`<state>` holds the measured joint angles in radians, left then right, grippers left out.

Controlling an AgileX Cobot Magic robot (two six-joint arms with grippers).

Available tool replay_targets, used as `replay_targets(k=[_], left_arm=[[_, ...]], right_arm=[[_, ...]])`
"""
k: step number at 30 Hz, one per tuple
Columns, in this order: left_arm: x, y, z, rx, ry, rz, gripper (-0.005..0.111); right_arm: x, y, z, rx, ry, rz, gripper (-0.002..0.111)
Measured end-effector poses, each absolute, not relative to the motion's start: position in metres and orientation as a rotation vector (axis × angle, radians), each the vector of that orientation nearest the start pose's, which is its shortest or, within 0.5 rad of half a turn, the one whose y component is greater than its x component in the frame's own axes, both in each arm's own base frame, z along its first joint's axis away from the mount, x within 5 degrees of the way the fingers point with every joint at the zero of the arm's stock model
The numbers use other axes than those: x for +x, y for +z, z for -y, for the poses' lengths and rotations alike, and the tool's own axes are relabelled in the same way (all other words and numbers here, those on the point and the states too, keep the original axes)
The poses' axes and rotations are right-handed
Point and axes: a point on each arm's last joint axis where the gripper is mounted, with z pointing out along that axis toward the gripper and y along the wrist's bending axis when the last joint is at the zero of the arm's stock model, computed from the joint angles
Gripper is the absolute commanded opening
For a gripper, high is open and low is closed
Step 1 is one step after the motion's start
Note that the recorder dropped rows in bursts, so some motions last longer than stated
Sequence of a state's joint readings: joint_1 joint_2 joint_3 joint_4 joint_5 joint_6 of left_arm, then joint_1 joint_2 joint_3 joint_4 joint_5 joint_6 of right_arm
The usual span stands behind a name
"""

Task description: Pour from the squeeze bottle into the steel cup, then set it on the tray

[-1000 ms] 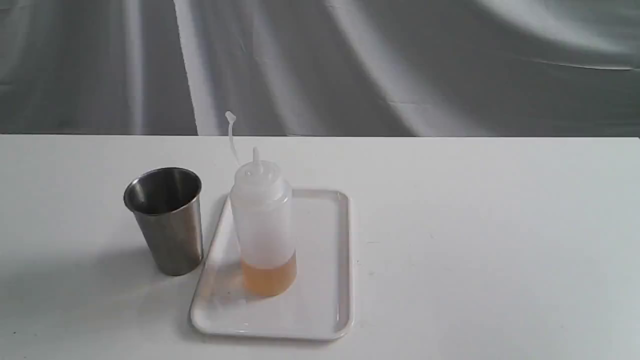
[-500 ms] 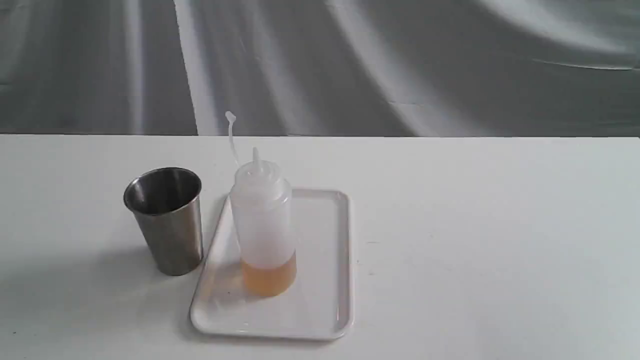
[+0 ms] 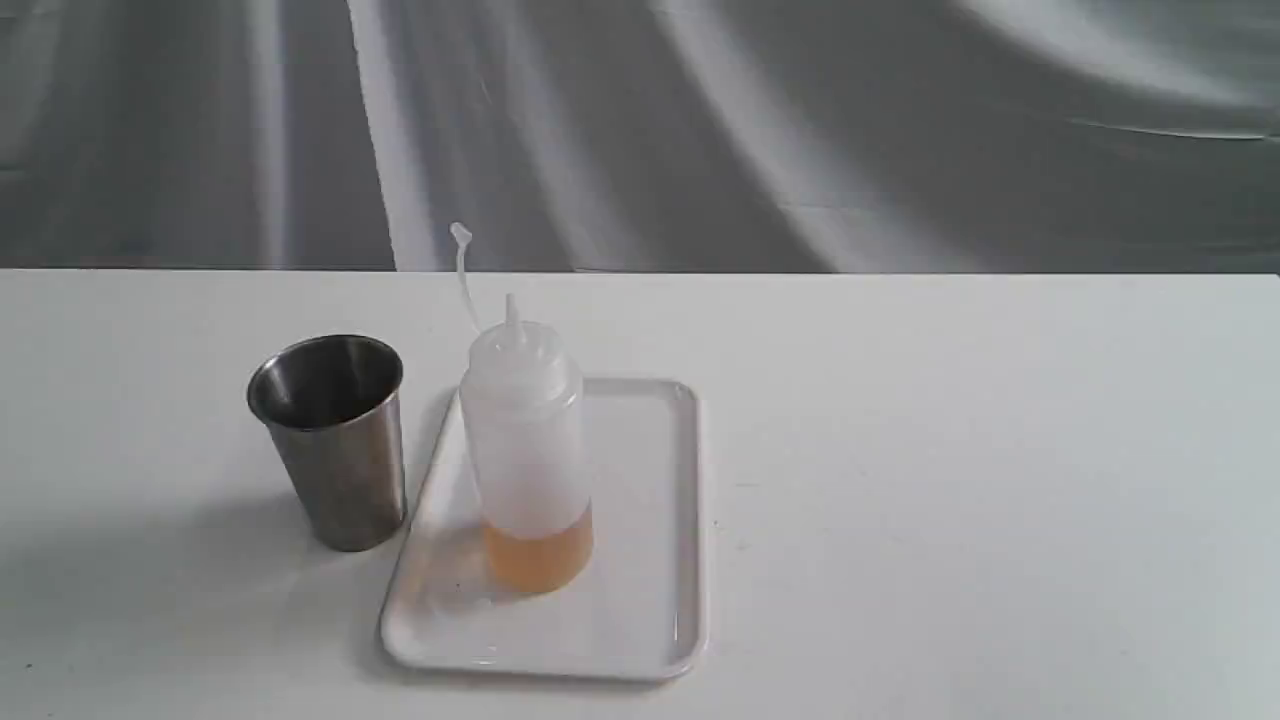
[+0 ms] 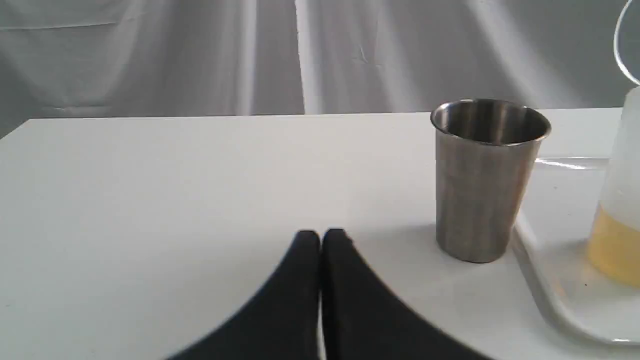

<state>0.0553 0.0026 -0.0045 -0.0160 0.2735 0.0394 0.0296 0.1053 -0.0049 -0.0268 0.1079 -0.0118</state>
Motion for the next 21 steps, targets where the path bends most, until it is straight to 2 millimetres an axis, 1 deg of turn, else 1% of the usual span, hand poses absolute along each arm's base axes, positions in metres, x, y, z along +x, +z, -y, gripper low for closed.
replay_targets(k=[7,21], left_arm=[[0.055,0.190,-0.003,-0.024,0.054,-1.755,0.000],[0.055,0.190,-0.003,-0.024,0.054,-1.755,0.000]], right_arm=[[0.057,0.201,-0.002,-0.061,-0.010,-1.628,0.000],[0.055,0.190,-0.002,-0.095,-0.036,-1.753,0.000]])
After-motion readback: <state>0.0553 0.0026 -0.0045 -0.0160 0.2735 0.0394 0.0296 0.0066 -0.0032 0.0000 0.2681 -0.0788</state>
